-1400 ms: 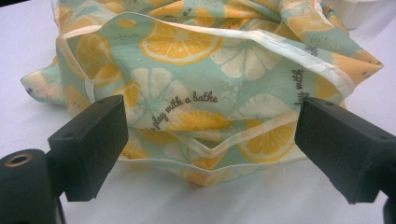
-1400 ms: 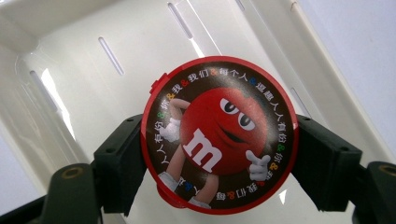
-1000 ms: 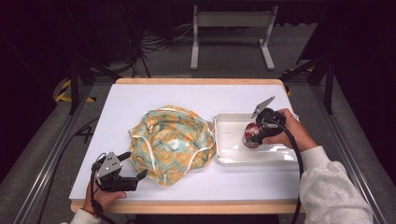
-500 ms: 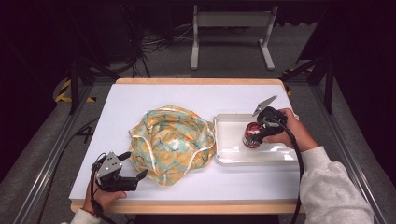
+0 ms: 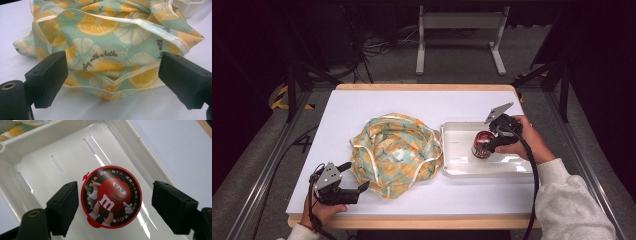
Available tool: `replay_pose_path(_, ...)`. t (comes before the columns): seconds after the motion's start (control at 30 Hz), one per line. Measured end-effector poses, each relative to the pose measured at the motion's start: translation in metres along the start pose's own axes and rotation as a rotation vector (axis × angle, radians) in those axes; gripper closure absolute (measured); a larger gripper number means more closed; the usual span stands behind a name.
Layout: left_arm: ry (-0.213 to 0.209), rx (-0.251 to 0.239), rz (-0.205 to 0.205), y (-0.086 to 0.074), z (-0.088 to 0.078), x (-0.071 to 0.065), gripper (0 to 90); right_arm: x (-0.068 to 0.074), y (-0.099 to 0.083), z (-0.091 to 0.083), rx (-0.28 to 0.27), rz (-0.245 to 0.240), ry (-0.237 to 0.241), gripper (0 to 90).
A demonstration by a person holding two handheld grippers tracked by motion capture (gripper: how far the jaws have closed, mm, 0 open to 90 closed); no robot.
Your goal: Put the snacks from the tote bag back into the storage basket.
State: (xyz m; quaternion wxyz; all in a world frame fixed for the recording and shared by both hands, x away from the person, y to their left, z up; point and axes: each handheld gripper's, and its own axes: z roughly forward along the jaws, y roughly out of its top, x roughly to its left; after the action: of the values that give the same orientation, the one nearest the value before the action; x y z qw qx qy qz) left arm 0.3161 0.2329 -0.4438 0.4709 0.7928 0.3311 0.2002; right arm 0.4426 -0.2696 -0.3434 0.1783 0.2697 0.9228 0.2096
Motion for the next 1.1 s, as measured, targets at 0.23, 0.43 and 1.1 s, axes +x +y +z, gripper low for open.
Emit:
replay_pose_path(0.23,-0.002,-0.001,-0.003,0.0,0.0,0.0,9.6,0.003,-0.001,-0.007,-0.031,-0.006,-0.015,22.3)
replay_pose_path(0.43,-0.003,-0.002,-0.004,0.0,0.0,0.0,9.6,0.004,-0.005,-0.013,-0.053,-0.004,-0.03,22.0)
replay_pose_path(1.1,-0.004,-0.002,-0.006,0.0,0.0,0.001,9.7,0.01,-0.02,-0.025,-0.092,-0.008,-0.041,21.2)
